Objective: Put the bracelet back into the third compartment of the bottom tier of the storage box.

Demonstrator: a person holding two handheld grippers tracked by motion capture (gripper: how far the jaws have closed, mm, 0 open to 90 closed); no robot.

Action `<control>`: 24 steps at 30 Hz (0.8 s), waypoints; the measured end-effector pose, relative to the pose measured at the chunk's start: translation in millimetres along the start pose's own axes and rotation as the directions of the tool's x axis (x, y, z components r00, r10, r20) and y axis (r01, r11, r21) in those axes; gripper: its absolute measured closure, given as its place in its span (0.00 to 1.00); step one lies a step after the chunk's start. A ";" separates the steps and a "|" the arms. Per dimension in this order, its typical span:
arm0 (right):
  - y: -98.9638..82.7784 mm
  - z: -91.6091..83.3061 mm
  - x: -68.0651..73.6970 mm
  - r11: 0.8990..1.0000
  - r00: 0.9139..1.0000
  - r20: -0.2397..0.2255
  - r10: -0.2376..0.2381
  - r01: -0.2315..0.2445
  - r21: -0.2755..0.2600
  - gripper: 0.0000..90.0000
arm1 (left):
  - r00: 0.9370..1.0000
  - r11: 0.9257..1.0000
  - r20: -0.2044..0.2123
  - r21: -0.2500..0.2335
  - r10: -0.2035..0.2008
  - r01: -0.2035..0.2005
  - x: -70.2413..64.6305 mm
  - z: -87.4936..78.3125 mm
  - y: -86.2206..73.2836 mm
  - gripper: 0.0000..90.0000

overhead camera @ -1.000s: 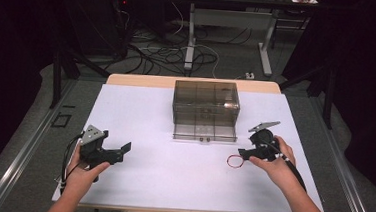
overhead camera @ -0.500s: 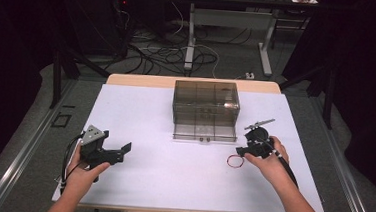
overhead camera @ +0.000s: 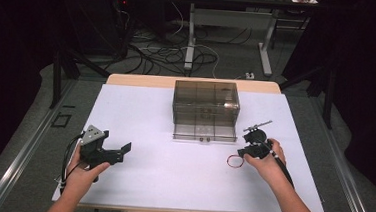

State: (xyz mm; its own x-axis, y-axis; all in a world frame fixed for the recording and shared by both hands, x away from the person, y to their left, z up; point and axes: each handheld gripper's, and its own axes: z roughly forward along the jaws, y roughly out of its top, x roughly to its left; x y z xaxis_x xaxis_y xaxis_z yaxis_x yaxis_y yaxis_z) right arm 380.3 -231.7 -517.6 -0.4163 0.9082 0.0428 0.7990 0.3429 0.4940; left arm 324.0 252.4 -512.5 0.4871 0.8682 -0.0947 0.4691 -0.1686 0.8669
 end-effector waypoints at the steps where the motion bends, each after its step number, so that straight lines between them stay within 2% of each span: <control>1: -0.3 0.9 0.3 1.000 1.000 -0.003 0.007 -0.007 0.006 0.74 | 1.000 1.000 0.000 0.000 0.000 0.000 0.0 0.0 0.0 0.02; 8: -2.2 5.0 0.1 1.000 1.000 0.008 0.000 0.000 0.018 0.79 | 1.000 1.000 0.000 0.001 0.000 0.000 0.2 0.0 0.0 0.02; 14: -3.8 8.5 0.6 0.999 1.000 0.003 0.021 -0.021 0.026 0.84 | 1.000 1.000 0.001 0.003 -0.010 0.010 0.0 0.1 -0.2 0.02; 15: -3.9 9.2 -0.5 1.000 1.000 0.001 0.008 -0.008 0.019 0.85 | 1.000 1.000 0.000 0.002 -0.010 0.010 0.0 0.3 -0.3 0.02; 24: -5.8 13.5 -0.5 0.999 1.000 -0.005 0.025 -0.025 0.042 0.92 | 1.000 1.000 0.000 0.003 -0.009 0.009 0.2 0.6 -0.5 0.02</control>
State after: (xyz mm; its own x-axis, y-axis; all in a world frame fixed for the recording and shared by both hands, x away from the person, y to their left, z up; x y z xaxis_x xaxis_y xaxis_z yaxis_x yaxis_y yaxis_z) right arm 381.8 -230.9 -532.2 -0.3982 0.9154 0.0592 0.8266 0.3301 0.4558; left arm 324.4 252.4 -513.3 0.4831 0.8695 -0.1028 0.4753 -0.1618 0.8648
